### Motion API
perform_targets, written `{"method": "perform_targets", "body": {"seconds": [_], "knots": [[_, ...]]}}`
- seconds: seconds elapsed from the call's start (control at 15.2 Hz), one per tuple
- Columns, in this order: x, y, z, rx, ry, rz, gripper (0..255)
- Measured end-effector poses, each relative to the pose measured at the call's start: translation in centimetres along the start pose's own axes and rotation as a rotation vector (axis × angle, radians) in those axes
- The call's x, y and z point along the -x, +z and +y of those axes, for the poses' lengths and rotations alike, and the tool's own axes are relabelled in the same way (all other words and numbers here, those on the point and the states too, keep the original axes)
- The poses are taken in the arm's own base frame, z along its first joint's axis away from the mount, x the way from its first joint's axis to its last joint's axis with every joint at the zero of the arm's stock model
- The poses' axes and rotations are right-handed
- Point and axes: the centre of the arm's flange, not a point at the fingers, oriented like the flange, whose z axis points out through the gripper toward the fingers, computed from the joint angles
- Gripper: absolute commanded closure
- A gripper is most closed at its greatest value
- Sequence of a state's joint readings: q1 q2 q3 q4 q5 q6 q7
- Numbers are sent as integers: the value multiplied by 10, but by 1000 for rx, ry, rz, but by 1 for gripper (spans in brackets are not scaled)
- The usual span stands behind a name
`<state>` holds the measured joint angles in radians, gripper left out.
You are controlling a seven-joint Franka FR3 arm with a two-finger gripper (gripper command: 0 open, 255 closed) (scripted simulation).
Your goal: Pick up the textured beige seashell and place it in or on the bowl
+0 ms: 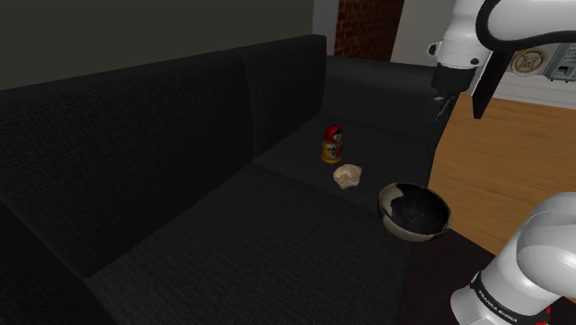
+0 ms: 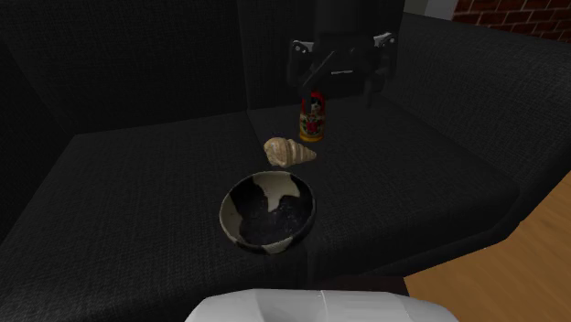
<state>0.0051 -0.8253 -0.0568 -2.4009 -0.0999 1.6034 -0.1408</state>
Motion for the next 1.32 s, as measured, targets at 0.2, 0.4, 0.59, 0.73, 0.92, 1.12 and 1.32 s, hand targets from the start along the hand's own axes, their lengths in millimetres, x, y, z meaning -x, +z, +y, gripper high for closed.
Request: {"method": "perform_targets", "body": {"seconds": [0.2,0.4,0.59,0.73,0.92,1.12,1.32], "knots": [[-11,9,-9,-2,73,-19,0],[-42,31,-28,-5,253,-63,0],[-77,55,-35,-10,450,-109,0],[-99,71,-41,-13,581,-141,0],[-133,99,-42,-18,777,-189,0],[-165,129,-36,-23,976,-236,0],[-195,156,-25,-28,1173,-284,0]]}}
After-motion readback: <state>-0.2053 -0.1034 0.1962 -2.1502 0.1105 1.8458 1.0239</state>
